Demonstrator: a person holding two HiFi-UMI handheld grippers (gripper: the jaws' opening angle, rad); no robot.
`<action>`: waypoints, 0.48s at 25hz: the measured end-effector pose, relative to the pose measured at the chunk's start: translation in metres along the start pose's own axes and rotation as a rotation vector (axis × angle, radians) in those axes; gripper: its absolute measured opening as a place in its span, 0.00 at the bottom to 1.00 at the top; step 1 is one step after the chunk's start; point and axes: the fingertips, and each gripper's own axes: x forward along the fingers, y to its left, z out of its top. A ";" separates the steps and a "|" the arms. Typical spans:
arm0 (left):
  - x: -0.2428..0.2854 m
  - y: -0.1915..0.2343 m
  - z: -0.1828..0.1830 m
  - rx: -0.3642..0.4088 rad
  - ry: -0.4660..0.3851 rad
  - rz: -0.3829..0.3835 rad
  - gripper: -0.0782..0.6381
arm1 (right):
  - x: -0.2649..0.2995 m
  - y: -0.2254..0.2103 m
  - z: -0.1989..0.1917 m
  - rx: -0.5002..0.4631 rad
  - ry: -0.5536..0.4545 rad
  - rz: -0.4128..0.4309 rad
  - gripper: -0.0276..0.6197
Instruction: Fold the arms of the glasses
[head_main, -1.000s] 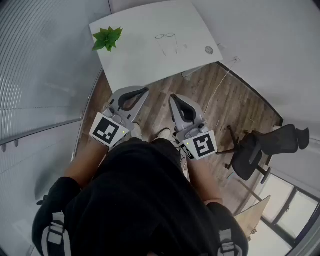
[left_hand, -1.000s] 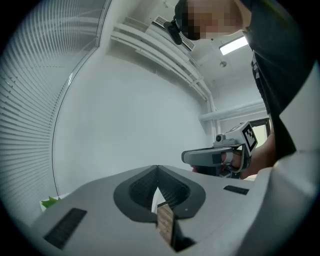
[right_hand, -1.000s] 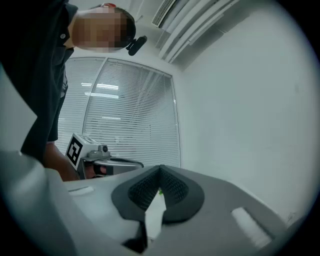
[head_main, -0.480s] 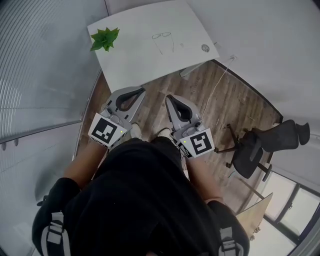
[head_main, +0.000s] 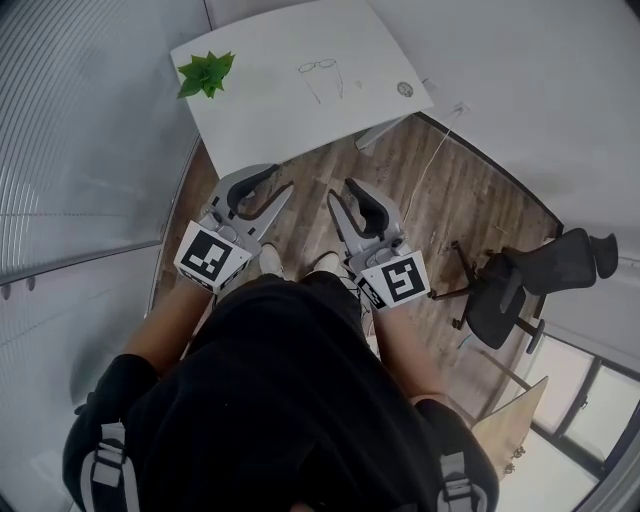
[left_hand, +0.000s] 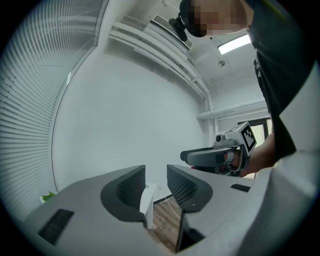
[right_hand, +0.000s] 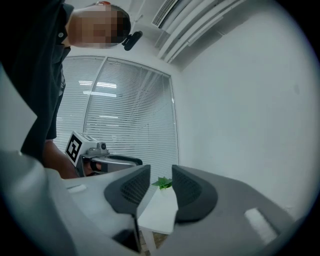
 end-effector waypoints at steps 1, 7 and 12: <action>0.000 0.000 -0.001 -0.005 0.002 -0.003 0.31 | -0.001 -0.001 -0.001 0.003 0.005 -0.006 0.29; -0.007 0.006 -0.002 -0.016 0.004 0.005 0.53 | -0.007 -0.006 -0.001 0.009 0.008 -0.038 0.42; -0.010 0.007 -0.005 -0.025 0.003 0.007 0.56 | -0.010 -0.004 -0.001 0.005 0.007 -0.046 0.50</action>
